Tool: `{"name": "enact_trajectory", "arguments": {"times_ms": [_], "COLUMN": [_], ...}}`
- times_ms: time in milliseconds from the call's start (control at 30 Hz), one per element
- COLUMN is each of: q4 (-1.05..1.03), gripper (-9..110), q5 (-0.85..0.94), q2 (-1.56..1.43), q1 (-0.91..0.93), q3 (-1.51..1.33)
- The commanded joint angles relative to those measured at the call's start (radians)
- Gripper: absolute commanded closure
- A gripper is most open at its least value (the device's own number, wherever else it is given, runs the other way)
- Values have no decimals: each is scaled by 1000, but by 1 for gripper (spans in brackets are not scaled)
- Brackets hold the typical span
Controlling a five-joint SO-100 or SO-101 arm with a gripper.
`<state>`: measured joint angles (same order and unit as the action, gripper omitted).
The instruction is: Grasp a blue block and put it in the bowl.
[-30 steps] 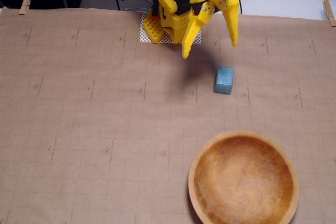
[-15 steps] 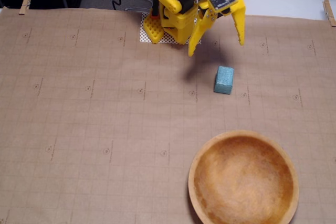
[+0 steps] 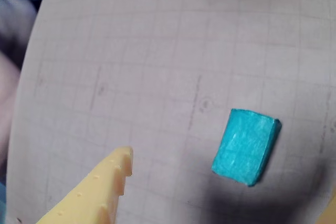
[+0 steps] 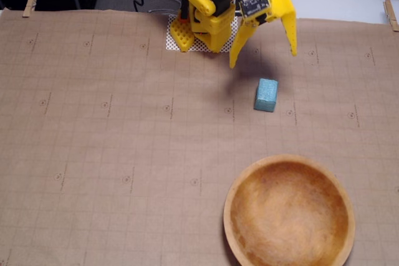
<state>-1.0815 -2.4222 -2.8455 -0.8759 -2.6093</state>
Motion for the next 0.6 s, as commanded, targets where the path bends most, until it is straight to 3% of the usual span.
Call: {"name": "enact_trajectory", "arguments": {"times_ms": [0, 567], "q4": [64, 150], "gripper": [51, 51], "q5": [-9, 0], "q2": [97, 383], "q1": [5, 144], "q3": [23, 23]}}
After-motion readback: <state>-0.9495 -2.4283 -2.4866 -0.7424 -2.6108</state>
